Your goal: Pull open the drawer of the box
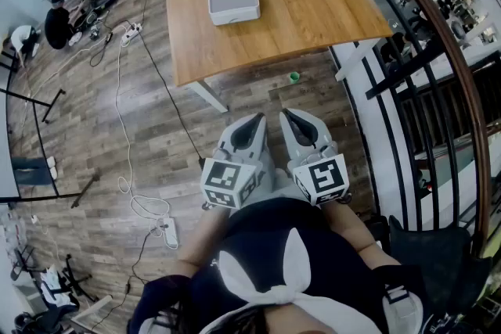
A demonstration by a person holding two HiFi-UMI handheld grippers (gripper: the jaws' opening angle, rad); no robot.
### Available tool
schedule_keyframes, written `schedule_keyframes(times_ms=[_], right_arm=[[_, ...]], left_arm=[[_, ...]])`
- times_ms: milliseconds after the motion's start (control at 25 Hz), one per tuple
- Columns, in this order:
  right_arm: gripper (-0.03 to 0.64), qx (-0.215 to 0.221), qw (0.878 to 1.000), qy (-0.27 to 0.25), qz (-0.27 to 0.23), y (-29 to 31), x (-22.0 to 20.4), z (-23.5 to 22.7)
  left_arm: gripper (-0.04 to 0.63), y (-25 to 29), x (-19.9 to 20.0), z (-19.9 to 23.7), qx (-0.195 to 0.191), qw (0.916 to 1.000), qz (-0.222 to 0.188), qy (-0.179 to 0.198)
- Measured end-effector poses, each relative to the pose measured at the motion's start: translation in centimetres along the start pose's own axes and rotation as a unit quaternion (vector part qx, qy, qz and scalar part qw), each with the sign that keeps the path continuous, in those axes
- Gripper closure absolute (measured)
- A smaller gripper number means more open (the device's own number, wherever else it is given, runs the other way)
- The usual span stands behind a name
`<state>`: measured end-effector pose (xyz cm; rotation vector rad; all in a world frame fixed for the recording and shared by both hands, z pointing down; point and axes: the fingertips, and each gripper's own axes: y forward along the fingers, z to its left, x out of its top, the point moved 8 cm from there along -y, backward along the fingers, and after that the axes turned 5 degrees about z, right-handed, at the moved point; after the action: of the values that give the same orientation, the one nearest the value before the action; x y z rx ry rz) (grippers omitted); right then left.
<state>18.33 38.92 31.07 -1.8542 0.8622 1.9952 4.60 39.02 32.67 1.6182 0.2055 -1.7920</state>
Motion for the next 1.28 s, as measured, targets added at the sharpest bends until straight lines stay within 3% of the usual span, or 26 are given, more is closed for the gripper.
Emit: schedule_keyframes(times_ms=[560, 960, 1280], right_arm=[[0.62, -0.005, 1.0, 0.012, -0.008, 5.1, 0.6, -4.0], [0.62, -0.002, 1.0, 0.011, 0.01, 12.6, 2.2, -9.1], [0.618, 0.005, 1.0, 0.007, 0.02, 19.0, 2.9, -11.2]], left_arm=[[0.575, 5.5, 2.0, 3.7, -0.008, 0.9999, 0.014, -0.005], [0.575, 12.0, 4.3, 10.6, 0.01, 0.9979, 0.005, -0.064], [0.575, 15.1, 5.1, 17.0, 0.019, 0.9895, -0.012, -0.143]])
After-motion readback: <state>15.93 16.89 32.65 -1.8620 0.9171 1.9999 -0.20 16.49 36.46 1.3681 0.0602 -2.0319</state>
